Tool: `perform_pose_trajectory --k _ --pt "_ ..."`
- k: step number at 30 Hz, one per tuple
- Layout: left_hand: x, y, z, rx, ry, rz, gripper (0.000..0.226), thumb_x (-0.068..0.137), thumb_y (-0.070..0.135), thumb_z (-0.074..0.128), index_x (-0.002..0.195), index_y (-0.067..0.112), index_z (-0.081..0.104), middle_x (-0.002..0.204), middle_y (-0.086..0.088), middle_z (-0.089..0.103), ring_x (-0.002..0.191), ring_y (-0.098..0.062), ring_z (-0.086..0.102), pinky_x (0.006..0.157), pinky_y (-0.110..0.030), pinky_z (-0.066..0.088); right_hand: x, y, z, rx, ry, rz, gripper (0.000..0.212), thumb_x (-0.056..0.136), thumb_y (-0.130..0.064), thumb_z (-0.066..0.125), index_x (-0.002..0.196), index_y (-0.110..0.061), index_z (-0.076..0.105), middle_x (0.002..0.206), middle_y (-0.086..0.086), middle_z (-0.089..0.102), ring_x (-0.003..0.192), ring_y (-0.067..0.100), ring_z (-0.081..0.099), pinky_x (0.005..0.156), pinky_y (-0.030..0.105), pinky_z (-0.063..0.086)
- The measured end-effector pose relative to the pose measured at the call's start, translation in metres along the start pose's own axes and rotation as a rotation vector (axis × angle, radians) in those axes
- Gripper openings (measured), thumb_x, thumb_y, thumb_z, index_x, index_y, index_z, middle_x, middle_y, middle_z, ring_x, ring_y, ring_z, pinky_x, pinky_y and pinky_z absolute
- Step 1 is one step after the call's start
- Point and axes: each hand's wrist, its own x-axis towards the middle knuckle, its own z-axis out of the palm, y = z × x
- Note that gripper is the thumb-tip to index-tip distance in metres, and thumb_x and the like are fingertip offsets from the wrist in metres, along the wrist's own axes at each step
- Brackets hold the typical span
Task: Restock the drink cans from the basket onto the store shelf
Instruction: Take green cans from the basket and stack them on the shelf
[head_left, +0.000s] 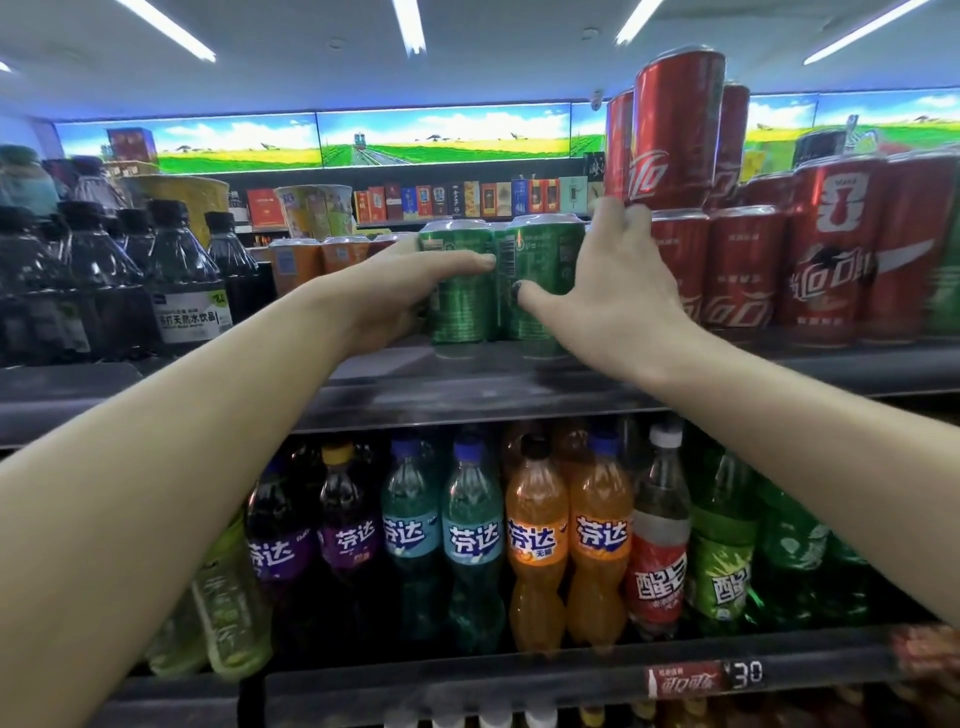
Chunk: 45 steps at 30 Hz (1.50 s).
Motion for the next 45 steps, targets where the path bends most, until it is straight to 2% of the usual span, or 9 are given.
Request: perform_pose_trajectory --k 8,13,18,24,29,33,37,41,45 --pt "0.010 0.000 0.007 0.086 -0.006 0.009 0.050 0.089 0.039 0.081 0.132 0.021 0.063 0.118 -0.001 0.078 0.112 -0.022 0.074 0.104 -0.048 0.055 -0.008 -0.004 0.009 -0.093 -0.054 -0.248 0.010 0.095 -0.012 0.057 0.103 -0.014 0.052 0.101 0.005 0.059 0.089 0.029 0.060 0.076 0.043 0.052" --pt "0.027 -0.001 0.019 0.123 0.059 -0.035 0.090 0.068 0.057 0.091 0.140 0.020 0.052 0.122 -0.002 0.074 0.111 -0.022 0.072 0.101 -0.047 0.057 0.010 -0.003 0.012 -0.118 -0.269 -0.078 0.030 0.096 -0.012 0.049 0.125 -0.005 0.055 0.125 0.015 0.054 0.110 0.035 0.056 0.087 0.040 0.047" --pt "0.041 -0.003 0.026 0.145 0.095 -0.078 0.070 0.074 0.058 0.087 0.124 0.022 0.053 0.123 0.002 0.067 0.111 -0.017 0.064 0.100 -0.040 0.052 0.028 -0.007 0.012 -0.158 -0.496 0.076 0.041 0.100 -0.014 0.042 0.139 -0.002 0.045 0.143 0.021 0.046 0.097 0.029 0.050 0.075 0.033 0.041" --pt "0.047 -0.007 0.025 0.145 0.121 -0.064 0.077 0.070 0.057 0.089 0.126 0.025 0.048 0.127 -0.002 0.066 0.117 -0.023 0.063 0.105 -0.047 0.052 0.046 -0.003 0.017 -0.156 -0.516 0.136 0.046 0.102 -0.013 0.041 0.146 0.000 0.037 0.102 0.011 0.055 0.066 0.015 0.045 0.051 0.028 0.035" --pt "0.056 -0.008 0.023 0.089 0.136 -0.078 0.053 0.068 0.048 0.094 0.100 0.031 0.055 0.122 -0.004 0.068 0.116 -0.026 0.064 0.103 -0.048 0.053 0.054 -0.002 0.027 -0.148 -0.584 0.153 0.011 0.103 -0.011 0.037 0.104 -0.005 0.047 0.082 0.007 0.047 0.064 0.016 0.044 0.056 0.028 0.034" --pt "0.067 -0.008 0.027 0.077 0.170 -0.109 0.097 0.039 0.060 0.100 0.122 0.021 0.069 0.117 -0.005 0.076 0.107 -0.024 0.073 0.090 -0.042 0.061 0.061 -0.001 0.035 -0.129 -0.549 0.152 0.019 0.104 -0.011 0.037 0.115 -0.003 0.050 0.091 0.010 0.052 0.070 0.017 0.049 0.058 0.028 0.038" --pt "0.074 -0.009 0.037 0.074 0.227 -0.067 0.090 0.046 0.053 0.095 0.125 0.020 0.067 0.108 -0.003 0.078 0.093 -0.021 0.077 0.073 -0.035 0.064 0.064 0.006 0.041 -0.152 -0.505 0.194 0.056 0.102 -0.017 0.042 0.153 0.003 0.031 0.151 0.027 0.040 0.117 0.037 0.058 0.078 0.033 0.045" --pt "0.076 -0.012 0.035 0.079 0.255 -0.080 0.105 0.038 0.058 0.094 0.131 0.022 0.061 0.114 -0.004 0.075 0.100 -0.024 0.073 0.085 -0.042 0.061 0.066 0.009 0.039 -0.163 -0.570 0.135 0.038 0.103 -0.014 0.040 0.136 0.001 0.048 0.114 0.018 0.053 0.073 0.019 0.051 0.055 0.028 0.035" --pt "0.075 -0.011 0.035 0.096 0.265 -0.104 0.125 0.035 0.058 0.096 0.143 0.023 0.045 0.122 -0.006 0.069 0.105 -0.027 0.071 0.087 -0.047 0.062 0.067 0.007 0.038 -0.152 -0.618 0.133 0.037 0.106 -0.012 0.035 0.138 0.000 0.048 0.126 0.020 0.055 0.100 0.029 0.056 0.081 0.029 0.042"
